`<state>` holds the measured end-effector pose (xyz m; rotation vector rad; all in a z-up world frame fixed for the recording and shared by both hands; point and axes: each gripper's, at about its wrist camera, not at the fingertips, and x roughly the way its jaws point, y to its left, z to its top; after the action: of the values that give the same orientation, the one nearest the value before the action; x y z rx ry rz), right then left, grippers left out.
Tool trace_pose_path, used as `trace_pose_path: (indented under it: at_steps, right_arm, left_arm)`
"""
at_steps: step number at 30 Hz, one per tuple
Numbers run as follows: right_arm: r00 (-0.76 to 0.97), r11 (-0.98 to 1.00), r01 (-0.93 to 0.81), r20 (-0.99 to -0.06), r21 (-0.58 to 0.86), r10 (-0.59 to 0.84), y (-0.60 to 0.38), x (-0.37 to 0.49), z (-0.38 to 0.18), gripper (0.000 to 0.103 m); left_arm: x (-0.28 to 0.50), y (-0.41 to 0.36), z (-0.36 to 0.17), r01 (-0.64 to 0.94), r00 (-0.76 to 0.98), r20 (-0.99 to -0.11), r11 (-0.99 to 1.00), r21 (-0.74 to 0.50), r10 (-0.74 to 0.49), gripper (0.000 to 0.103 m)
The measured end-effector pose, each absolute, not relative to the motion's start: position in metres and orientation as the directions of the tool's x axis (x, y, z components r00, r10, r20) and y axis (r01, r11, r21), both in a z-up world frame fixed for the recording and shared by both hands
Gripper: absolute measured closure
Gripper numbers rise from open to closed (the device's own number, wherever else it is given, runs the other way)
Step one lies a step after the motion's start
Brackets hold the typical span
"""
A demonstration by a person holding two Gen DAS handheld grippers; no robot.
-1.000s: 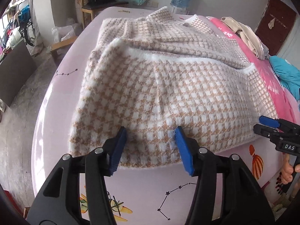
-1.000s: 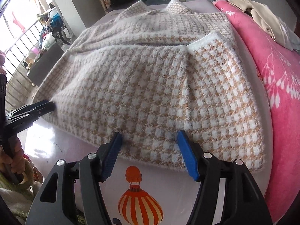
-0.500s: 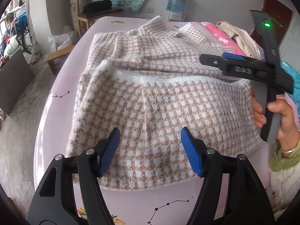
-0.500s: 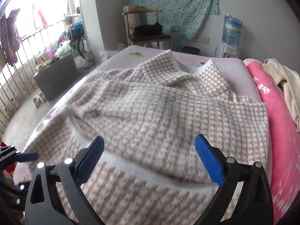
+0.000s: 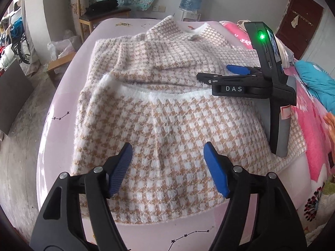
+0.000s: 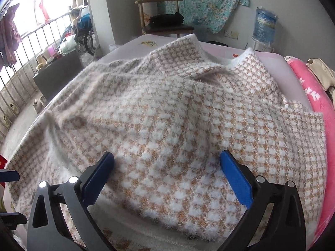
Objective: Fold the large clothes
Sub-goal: 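Pull both grippers back from the folded coat edge, then move both open grippers across the coat toward its collar end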
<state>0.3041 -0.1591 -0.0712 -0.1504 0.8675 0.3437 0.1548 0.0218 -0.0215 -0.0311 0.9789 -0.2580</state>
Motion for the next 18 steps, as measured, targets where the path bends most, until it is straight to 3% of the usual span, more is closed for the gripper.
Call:
trace_pose_path:
  at_steps: [18]
  right_arm:
    - [0.596,0.935,-0.355,-0.768,0.009,0.234,-0.159,0.304,-0.071,0.005]
  left_arm:
    - [0.143,0.029,-0.013,0.164,0.546,-0.814,0.978,-0.127,-0.197,0.035]
